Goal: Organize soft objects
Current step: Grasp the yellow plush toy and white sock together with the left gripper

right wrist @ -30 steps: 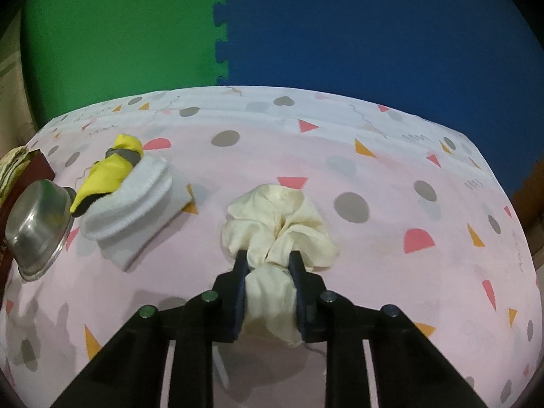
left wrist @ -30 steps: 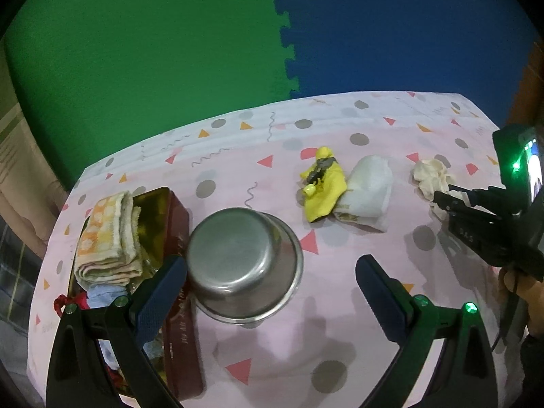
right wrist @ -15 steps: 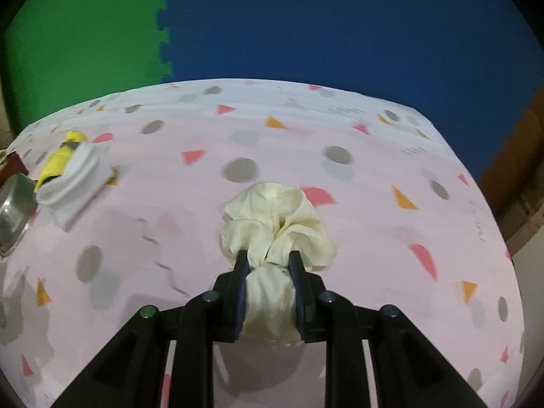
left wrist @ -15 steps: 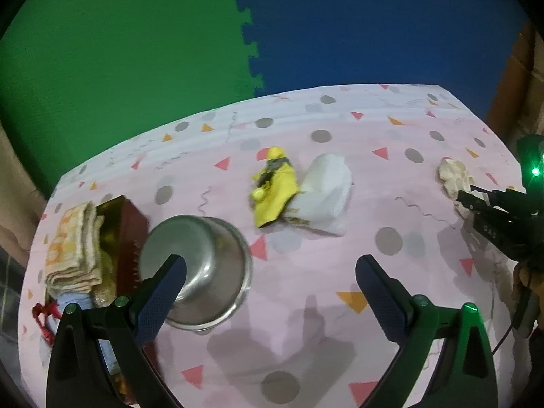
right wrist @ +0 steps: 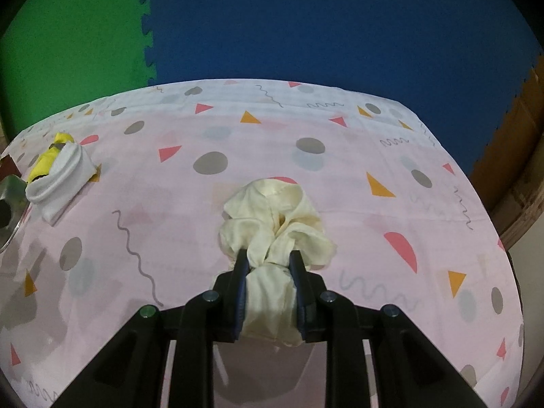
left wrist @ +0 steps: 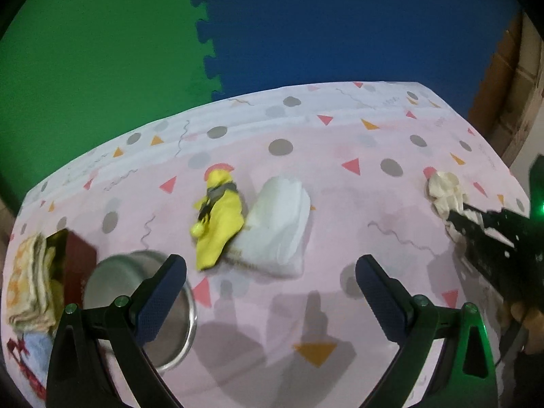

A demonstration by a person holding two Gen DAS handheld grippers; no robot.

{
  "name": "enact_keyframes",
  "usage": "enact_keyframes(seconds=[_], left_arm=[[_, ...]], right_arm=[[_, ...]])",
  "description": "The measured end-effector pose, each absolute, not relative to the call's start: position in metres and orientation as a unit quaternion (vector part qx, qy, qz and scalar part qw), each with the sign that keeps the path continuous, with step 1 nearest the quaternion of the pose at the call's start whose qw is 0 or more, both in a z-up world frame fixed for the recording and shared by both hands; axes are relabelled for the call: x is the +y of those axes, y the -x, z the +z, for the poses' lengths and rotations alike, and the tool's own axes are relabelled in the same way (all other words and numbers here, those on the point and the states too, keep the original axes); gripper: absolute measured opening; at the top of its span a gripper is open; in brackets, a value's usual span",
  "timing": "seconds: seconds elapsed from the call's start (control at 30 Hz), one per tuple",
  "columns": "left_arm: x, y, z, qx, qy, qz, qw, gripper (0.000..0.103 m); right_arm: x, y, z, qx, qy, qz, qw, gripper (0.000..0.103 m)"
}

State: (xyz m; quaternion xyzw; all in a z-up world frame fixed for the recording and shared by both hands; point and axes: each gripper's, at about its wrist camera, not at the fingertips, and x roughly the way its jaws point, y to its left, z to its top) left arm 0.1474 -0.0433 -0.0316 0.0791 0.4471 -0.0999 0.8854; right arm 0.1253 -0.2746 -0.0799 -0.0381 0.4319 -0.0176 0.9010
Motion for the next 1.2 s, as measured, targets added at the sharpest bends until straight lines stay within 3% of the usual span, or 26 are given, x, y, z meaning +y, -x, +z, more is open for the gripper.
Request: enact_keyframes(seconds=[0.5,0.57,0.6,0.67,0.73,0.8,1.2], left_arm=[[-0.052,-0.2,-0.072,0.498,-0.091,-0.055,0.861,0.097],[-0.052,-0.203,-0.077,0.503,-0.092,-0.045,0.858,0.09],[-0.051,-0.204,-0.079,0.507,-0.091,-0.042,0.856,0.078],[-0.049,-0.204,-0.081,0.514,-0.082,-0.038,0.853,0.069],[-0.047,-0.202,-0.077,0.508,-0.078,-0.037,0.857,0.044],[-0.046,-0.199,-0.073,0.505,-0.078,-0.043,0.859,0.036],[-0.05,-0.177,-0.056,0.495,-0.057,-0.074,0.864,0.033]], right_arm=[[-0.279,-0.125,-0.081,0.432,0.021,-0.007,0.901,0.025],[-0.279,-0.125,-0.081,0.432,0.02,-0.007,0.901,0.025],[-0.279,-0.125,-0.081,0.432,0.02,-0.007,0.901,0.025],[-0.28,-0.125,-0.081,0.432,0.02,-0.007,0.901,0.025],[-0.28,-0.125,-0.081,0.432,0.019,-0.007,0.901,0.025],[-0.279,-0.125,-0.081,0.432,0.019,-0.007,0.901,0.025],[-0.28,-0.125,-0.081,0.432,0.018,-0.006,0.902,0.025]])
